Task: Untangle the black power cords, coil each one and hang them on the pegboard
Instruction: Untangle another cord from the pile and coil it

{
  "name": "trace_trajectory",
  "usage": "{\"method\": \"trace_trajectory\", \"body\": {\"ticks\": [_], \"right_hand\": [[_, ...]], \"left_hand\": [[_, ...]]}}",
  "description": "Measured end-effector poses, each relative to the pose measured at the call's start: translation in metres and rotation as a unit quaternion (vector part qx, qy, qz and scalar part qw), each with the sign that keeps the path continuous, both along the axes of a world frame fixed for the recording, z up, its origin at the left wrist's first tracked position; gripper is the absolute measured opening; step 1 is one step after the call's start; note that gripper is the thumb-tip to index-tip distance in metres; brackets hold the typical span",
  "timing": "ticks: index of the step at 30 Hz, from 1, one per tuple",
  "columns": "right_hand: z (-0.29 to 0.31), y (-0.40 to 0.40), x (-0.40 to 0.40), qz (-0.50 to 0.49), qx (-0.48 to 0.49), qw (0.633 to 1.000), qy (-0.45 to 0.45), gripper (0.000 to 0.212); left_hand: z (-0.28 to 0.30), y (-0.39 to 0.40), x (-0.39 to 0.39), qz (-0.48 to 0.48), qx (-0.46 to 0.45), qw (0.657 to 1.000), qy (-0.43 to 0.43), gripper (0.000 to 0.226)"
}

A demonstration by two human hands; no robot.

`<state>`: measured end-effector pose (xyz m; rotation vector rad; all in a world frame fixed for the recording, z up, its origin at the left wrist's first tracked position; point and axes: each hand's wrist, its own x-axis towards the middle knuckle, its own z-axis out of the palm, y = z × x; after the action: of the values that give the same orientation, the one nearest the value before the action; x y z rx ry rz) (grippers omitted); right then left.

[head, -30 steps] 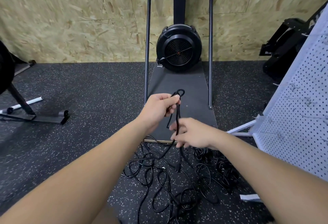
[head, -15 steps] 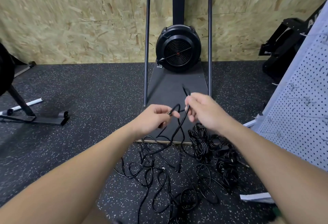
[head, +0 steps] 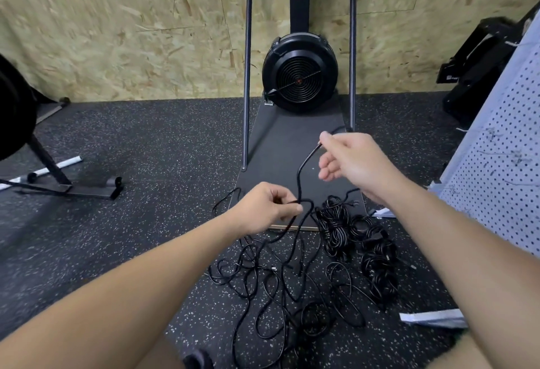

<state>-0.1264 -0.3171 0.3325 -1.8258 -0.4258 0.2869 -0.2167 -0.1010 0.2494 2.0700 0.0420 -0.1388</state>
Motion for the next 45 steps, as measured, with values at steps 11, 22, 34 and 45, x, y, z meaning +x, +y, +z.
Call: {"method": "trace_trajectory", "body": {"ticks": [11, 22, 34, 45], "right_hand": [[-0.059, 0.022, -0.026, 0.229, -0.319, 0.920, 0.011, 0.058], [-0.093, 0.058, -0.040, 0.199, -0.167, 0.964, 0.063, 0.022], [-0.027, 0.036, -0.002, -0.008, 0.092, 0.993, 0.070, 0.041], [-0.010, 0.003, 0.012, -0.043, 0.204, 0.972, 0.110, 0.036]], "left_hand": [[0.023, -0.013, 0.018, 0.120, -0.171, 0.976, -0.056, 0.030], [0.020, 0.018, 0.032, 0.121, -0.238, 0.964, 0.015, 0.004], [0.002, 0.036, 0.012, -0.014, -0.185, 0.978, 0.092, 0.041], [-0.019, -0.010, 0.005, -0.012, -0.080, 0.994, 0.072, 0.010]]}}
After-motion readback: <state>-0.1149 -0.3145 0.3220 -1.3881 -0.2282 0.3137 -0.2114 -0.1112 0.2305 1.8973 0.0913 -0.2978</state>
